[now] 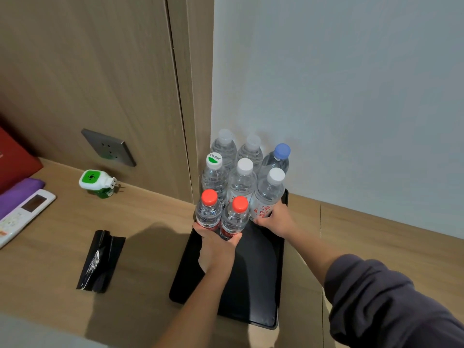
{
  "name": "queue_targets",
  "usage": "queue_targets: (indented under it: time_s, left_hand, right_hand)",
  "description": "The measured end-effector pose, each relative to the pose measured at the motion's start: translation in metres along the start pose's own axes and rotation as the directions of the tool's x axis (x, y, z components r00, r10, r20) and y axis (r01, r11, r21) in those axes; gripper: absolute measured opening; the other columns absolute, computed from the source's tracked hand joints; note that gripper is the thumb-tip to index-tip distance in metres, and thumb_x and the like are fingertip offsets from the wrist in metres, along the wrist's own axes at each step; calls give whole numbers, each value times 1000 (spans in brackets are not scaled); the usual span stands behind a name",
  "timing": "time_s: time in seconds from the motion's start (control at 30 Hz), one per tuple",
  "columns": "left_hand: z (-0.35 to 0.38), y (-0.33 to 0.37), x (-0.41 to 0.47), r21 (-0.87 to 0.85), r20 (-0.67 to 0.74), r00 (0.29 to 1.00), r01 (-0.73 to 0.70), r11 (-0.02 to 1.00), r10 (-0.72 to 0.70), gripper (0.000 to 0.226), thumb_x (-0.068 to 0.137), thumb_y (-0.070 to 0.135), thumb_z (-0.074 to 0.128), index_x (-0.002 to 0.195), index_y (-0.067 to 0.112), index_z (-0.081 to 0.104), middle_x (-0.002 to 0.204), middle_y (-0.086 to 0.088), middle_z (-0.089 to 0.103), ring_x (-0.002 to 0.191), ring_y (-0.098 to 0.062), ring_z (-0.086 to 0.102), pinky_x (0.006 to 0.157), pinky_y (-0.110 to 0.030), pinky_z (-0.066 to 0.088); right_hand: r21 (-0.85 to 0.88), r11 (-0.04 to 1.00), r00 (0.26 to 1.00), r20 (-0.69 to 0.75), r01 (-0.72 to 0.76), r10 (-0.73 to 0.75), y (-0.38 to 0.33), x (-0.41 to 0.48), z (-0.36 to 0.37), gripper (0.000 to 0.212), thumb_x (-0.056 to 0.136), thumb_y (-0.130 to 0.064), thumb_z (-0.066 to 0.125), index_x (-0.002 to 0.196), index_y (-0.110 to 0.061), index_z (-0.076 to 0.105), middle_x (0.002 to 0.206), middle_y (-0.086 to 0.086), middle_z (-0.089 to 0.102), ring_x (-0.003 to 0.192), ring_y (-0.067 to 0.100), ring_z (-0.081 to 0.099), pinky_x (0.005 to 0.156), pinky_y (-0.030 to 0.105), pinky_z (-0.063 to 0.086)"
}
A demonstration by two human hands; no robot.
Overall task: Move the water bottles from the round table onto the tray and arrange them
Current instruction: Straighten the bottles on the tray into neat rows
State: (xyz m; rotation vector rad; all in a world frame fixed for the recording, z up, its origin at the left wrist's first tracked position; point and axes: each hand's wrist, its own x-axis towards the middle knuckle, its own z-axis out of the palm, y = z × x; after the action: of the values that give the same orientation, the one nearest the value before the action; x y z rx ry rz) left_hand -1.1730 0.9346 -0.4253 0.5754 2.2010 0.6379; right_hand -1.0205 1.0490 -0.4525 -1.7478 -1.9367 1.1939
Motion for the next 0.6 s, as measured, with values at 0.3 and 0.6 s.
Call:
queue_targets:
  time_s: [0.3,0.6]
  left_hand:
    - [1,-2,4,10,-17,1000,-17,1000,17,110,66,49,82,143,18,10,118,-10,63,107,-32,61,90,-40,44]
    - [3,-6,10,24,-30,998,-56,998,57,117,63,53,81,145,16,6,118,-9,63,107,-32,62,88,-40,46]
  right_hand:
    - [-18,1000,1000,5,12,-12,-2,-2,-1,84,64,-34,85,137,-15,48,114,-11,65,111,14,63,96,31,50]
    - [-17,1000,999,-33,6,-7,-2,-2,2,84,64,-33,85,136,-14,46,106,-15,62,110,16,62,94,31,49]
